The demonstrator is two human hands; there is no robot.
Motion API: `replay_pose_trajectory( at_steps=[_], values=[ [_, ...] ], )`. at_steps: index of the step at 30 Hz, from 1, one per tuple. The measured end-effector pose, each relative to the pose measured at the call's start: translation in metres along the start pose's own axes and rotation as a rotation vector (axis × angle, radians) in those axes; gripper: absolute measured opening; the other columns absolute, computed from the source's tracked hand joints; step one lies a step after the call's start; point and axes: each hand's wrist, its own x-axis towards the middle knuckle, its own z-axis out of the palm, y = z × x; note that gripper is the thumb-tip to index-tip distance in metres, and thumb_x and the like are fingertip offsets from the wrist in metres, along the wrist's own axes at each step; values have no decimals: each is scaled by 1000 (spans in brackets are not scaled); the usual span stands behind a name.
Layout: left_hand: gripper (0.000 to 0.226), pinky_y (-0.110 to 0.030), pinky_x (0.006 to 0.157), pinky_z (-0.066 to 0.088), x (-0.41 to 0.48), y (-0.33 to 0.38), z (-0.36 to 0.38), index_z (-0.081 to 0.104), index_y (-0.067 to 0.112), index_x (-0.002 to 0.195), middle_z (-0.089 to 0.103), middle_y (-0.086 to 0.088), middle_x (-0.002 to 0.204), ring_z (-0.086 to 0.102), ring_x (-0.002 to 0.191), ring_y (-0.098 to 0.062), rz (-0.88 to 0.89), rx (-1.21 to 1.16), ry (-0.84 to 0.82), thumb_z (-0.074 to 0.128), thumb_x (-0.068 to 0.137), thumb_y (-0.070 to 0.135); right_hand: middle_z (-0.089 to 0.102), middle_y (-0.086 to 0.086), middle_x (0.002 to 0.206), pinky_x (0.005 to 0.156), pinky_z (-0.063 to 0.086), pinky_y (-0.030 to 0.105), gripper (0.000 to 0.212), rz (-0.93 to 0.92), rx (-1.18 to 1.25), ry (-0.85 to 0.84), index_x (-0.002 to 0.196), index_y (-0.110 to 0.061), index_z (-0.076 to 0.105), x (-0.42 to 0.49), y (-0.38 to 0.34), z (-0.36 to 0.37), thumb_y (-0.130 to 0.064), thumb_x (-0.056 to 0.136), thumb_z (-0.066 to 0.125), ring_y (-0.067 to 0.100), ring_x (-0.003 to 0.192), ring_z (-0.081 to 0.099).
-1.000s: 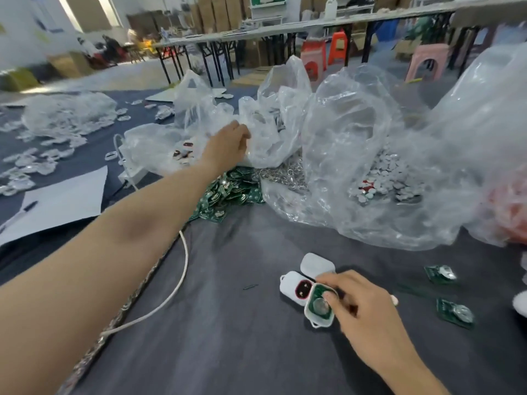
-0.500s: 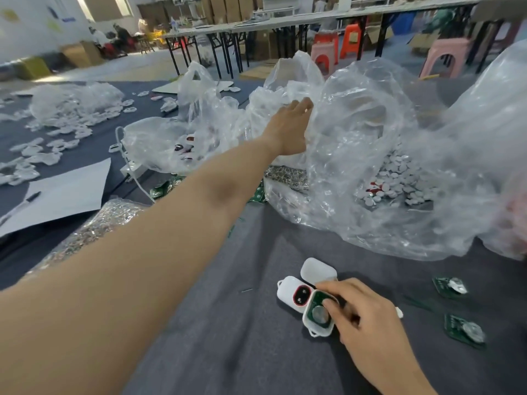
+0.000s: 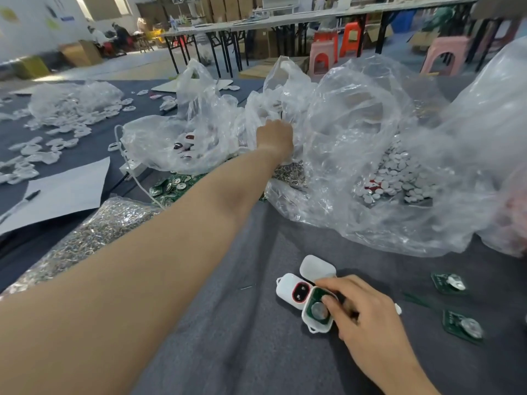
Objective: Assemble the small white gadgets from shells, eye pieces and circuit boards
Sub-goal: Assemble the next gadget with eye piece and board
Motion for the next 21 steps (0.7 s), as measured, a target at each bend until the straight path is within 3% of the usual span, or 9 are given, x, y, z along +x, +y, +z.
replay_pose_trajectory(
  at_steps=[3,5,7,11,14,18,21],
  values=[
    [41,-39,94,40,7,1,-3,48,10,129,53,-13,129,44,125,-32,4,97,-154,52,88,12,60,-14,81,55,36,8,30,-1,15,7,91,-27,72,-1,-1,1,1,81,70,5,52,48],
    [61,-44,98,38,14,-2,-5,25,18,148,50,-13,136,42,129,-35,-13,25,-236,47,90,23,60,-15,81,56,36,8,29,1,20,15,91,-26,73,-1,-1,1,2,80,70,4,52,48],
    [71,-48,102,35,21,-5,-9,2,26,153,49,-12,140,45,127,-36,-9,-23,-323,40,93,33,60,-15,80,56,36,8,29,4,20,20,91,-26,73,0,-1,0,2,81,70,4,52,48],
    [53,-62,107,21,28,-7,-5,27,22,147,45,-9,144,39,131,-36,33,-15,-379,36,96,31,60,-14,80,56,36,7,28,6,13,10,92,-26,72,0,-1,1,0,82,70,4,54,50],
    [47,-55,107,26,25,-13,2,35,24,142,49,-9,138,43,126,-34,48,-65,-299,40,95,27,61,-14,81,56,35,7,29,0,8,11,92,-26,73,0,-1,1,1,81,70,3,55,49],
    [47,-46,110,30,25,-24,0,36,16,144,43,-12,145,39,132,-34,78,-217,-281,41,98,24,61,-14,80,56,36,7,32,-1,16,11,91,-27,72,-1,-1,1,3,80,70,4,53,49],
    [44,-39,92,43,25,-30,-5,37,7,135,54,-21,125,53,114,-33,80,-383,-221,52,96,21,60,-15,80,55,36,8,33,8,20,12,90,-28,72,-1,0,1,3,80,70,5,52,48]
  ],
)
